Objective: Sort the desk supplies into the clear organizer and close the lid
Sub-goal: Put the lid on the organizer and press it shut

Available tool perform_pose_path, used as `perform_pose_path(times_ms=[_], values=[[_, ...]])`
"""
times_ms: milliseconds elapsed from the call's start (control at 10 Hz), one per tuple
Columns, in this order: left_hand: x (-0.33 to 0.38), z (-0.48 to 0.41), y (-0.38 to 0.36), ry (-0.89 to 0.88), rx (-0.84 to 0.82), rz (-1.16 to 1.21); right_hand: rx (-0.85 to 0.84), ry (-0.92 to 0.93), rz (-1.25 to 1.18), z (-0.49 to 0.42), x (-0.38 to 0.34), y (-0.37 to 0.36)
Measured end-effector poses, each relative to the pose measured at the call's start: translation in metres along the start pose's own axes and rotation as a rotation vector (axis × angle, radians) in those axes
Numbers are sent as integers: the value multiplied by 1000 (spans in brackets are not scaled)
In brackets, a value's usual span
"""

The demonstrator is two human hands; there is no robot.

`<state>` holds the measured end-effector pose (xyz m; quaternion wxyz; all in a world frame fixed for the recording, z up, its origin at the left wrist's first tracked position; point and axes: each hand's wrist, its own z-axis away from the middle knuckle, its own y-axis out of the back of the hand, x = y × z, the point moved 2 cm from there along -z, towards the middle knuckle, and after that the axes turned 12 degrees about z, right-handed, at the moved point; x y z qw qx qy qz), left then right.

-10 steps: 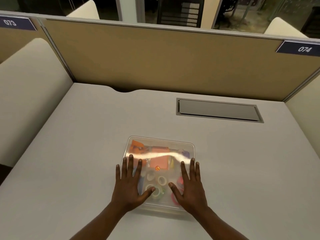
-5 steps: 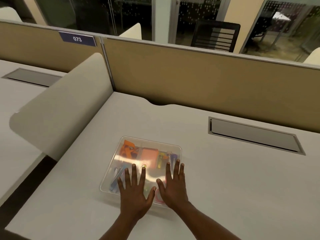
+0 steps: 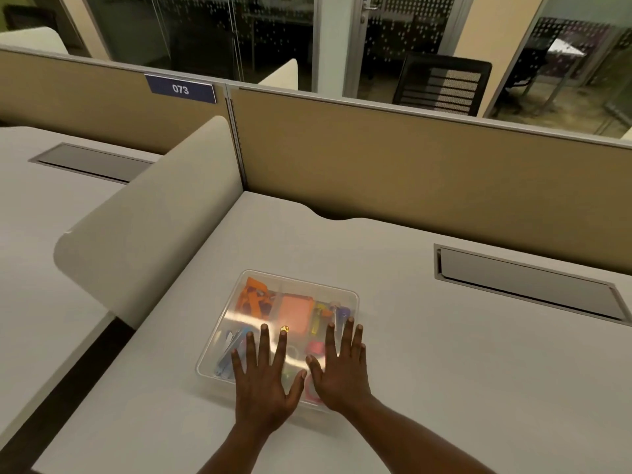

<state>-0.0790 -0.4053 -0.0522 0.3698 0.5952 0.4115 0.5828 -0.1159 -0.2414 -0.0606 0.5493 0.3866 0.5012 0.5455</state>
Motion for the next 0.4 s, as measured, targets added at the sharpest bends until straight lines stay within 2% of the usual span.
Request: perform_pose_path(times_ms=[200,400], values=[[1,0,1,19,-61,-14,-61,49,2,2,17,16],[18,-2,0,28,-92,14,-79,37,-64,46,65,36]])
